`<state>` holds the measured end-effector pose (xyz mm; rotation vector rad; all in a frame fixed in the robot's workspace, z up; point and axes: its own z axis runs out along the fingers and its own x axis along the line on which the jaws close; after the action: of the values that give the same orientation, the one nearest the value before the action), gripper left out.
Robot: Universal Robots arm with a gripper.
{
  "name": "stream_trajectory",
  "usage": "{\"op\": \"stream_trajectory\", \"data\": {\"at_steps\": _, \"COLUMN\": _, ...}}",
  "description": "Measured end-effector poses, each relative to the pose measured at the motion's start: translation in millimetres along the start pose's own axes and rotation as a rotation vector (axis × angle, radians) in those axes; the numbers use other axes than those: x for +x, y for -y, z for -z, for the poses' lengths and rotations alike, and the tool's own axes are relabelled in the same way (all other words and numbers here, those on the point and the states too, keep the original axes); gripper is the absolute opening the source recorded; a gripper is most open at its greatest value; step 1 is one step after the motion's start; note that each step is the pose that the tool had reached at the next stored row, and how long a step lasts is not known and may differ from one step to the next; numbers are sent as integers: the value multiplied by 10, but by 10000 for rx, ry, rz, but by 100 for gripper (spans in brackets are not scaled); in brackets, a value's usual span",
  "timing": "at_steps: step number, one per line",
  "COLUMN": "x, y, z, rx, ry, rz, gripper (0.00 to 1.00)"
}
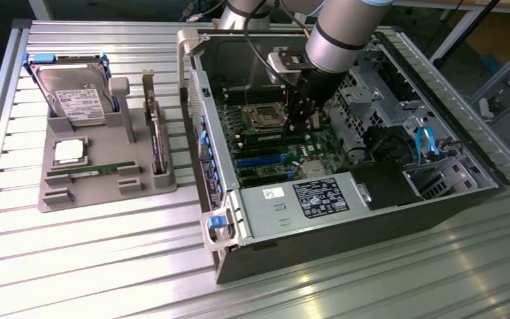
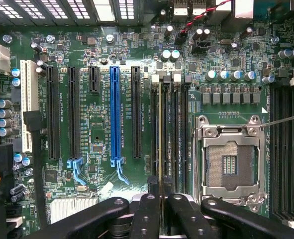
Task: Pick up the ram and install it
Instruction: 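Insert the ram into the slot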
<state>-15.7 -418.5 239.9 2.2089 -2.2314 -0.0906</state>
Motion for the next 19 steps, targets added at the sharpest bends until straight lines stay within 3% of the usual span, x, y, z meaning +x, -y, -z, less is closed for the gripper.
{"op": "stream_trajectory", "data": {"at_steps": 19, "x": 12, "y": 9, "z": 1, "rx": -28, "ry": 1, "rz": -2, "gripper": 13}}
